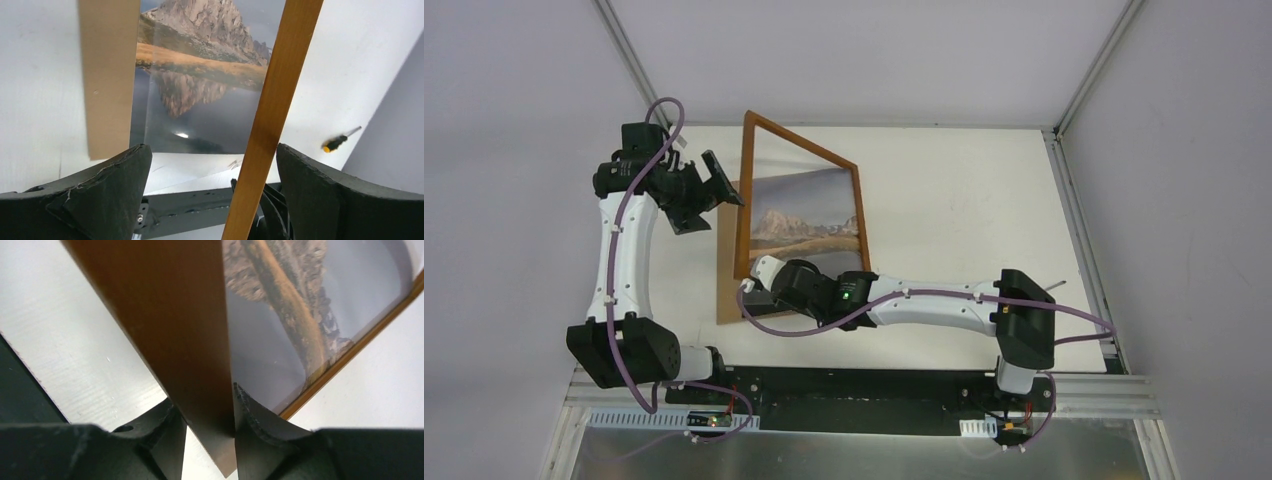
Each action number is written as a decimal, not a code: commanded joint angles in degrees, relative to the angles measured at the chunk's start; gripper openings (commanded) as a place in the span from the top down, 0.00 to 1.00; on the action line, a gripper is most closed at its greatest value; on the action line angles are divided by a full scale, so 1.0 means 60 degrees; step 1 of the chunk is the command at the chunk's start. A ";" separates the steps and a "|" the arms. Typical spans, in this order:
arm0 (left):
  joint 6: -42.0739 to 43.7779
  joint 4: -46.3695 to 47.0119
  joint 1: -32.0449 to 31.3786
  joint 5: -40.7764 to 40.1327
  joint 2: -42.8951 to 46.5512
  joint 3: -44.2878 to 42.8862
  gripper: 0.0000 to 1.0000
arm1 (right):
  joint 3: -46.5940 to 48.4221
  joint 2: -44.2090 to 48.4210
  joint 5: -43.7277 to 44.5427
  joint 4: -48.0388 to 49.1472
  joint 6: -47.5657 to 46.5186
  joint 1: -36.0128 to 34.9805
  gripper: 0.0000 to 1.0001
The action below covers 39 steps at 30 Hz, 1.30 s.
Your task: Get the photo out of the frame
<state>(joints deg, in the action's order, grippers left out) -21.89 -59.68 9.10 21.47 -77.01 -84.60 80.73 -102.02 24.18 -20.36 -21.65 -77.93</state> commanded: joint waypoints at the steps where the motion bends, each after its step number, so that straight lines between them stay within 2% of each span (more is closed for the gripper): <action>1: 0.0167 0.1004 -0.0001 0.1167 0.0224 -0.0006 0.01 | 0.0152 -0.0116 0.0117 -0.0817 0.1242 0.0360 1.00; 8: -0.0378 0.0931 -0.0091 0.0547 -0.0277 -0.1531 0.01 | -0.0143 -0.0107 -0.0256 -0.0535 0.1308 0.0566 1.00; 12: -0.0343 0.0306 -0.0049 -0.1748 -0.0489 -0.2376 0.01 | -0.0435 0.0069 -0.0177 -0.0277 0.1234 0.0580 1.00; 14: -0.0087 0.0131 0.0039 -0.2161 -0.0723 -0.2321 0.01 | -0.0607 0.0231 -0.0222 -0.0151 0.1291 0.0594 1.00; 22: 0.0147 0.0419 0.1357 0.0562 -0.1500 -0.0884 0.01 | -0.0961 0.0810 -0.0540 0.0120 0.1638 0.0683 1.00; 27: 0.0479 0.0981 0.1328 0.4008 -0.2594 0.0424 0.02 | -0.1034 0.0905 -0.0635 0.0198 0.1675 0.0720 1.00; 30: 0.0842 0.1393 0.0916 0.4464 -0.2896 0.1389 0.02 | -0.1061 0.0985 -0.0771 0.0230 0.1730 0.0758 1.00; 36: 0.0097 0.3653 0.0104 0.5110 -0.3082 0.2746 0.01 | -0.1124 0.1044 -0.0928 0.0223 0.1776 0.0820 1.00; 39: -0.0013 0.4083 -0.0371 0.5015 -0.3448 0.2978 0.02 | -0.1154 0.1089 -0.0969 0.0215 0.1777 0.0843 1.00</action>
<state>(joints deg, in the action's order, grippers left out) -20.64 -42.70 9.28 47.00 -96.31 -68.03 74.24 -98.35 21.98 -22.06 -16.62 -73.28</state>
